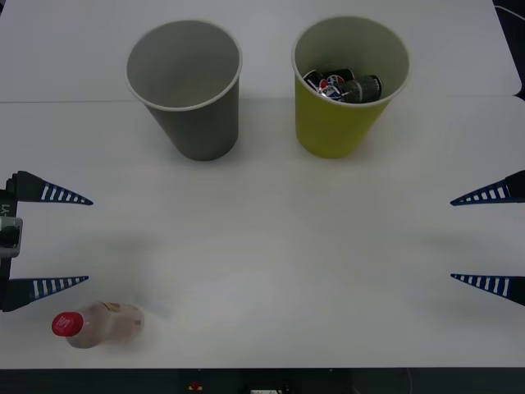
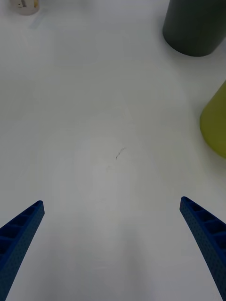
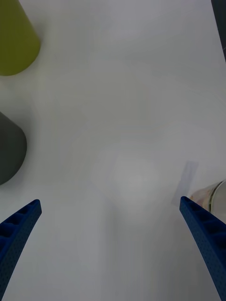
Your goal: Put the can into the green bin and the plastic bottle into the gray bin
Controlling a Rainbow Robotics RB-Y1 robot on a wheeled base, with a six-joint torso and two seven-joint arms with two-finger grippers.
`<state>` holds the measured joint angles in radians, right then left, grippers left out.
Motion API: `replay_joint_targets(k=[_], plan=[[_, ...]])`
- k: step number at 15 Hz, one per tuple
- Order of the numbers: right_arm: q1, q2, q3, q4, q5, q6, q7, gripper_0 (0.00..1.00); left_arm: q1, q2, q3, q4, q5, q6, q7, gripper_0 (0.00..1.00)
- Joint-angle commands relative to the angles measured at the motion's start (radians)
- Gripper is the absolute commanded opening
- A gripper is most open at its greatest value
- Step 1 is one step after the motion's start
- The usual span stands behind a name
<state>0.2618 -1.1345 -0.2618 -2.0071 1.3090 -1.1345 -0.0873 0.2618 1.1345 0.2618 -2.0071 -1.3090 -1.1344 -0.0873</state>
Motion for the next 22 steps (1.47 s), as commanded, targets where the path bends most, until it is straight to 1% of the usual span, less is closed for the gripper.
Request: replay_joint_targets(k=[1, 3, 9, 10, 12, 13, 18, 19, 20, 22], plan=[[0.000, 0.000, 0.000, 0.000, 0.000, 0.000, 0.000, 1.00, 0.000, 0.000, 0.000, 0.000, 0.000, 0.000, 0.000, 1.00], [0.000, 0.000, 0.000, 0.000, 0.000, 0.000, 0.000, 1.00, -0.018, -0.001, 0.005, 0.002, 0.005, 0.009, -0.003, 1.00], [0.000, 0.000, 0.000, 0.000, 0.000, 0.000, 0.000, 1.00, -0.035, 0.047, 0.010, 0.018, 0.033, 0.009, -0.016, 1.00], [0.000, 0.000, 0.000, 0.000, 0.000, 0.000, 0.000, 1.00, -0.038, 0.056, 0.010, 0.038, 0.047, 0.009, -0.023, 1.00], [0.000, 0.000, 0.000, 0.000, 0.000, 0.000, 0.000, 1.00, -0.049, 0.077, 0.010, 0.084, 0.077, 0.005, -0.091, 1.00], [0.000, 0.000, 0.000, 0.000, 0.000, 0.000, 0.000, 1.00, -0.058, 0.088, 0.010, 0.113, 0.088, -0.008, -0.121, 1.00], [0.000, 0.000, 0.000, 0.000, 0.000, 0.000, 0.000, 1.00, -0.150, 0.088, -0.006, 0.261, 0.102, -0.211, -0.140, 1.00], [0.000, 0.000, 0.000, 0.000, 0.000, 0.000, 0.000, 1.00, -0.168, 0.088, -0.021, 0.292, 0.102, -0.235, -0.149, 1.00], [0.000, 0.000, 0.000, 0.000, 0.000, 0.000, 0.000, 1.00, -0.191, 0.088, -0.033, 0.332, 0.103, -0.255, -0.189, 1.00], [0.000, 0.000, 0.000, 0.000, 0.000, 0.000, 0.000, 1.00, -0.217, 0.107, -0.067, 0.390, 0.102, -0.260, -0.250, 1.00]])
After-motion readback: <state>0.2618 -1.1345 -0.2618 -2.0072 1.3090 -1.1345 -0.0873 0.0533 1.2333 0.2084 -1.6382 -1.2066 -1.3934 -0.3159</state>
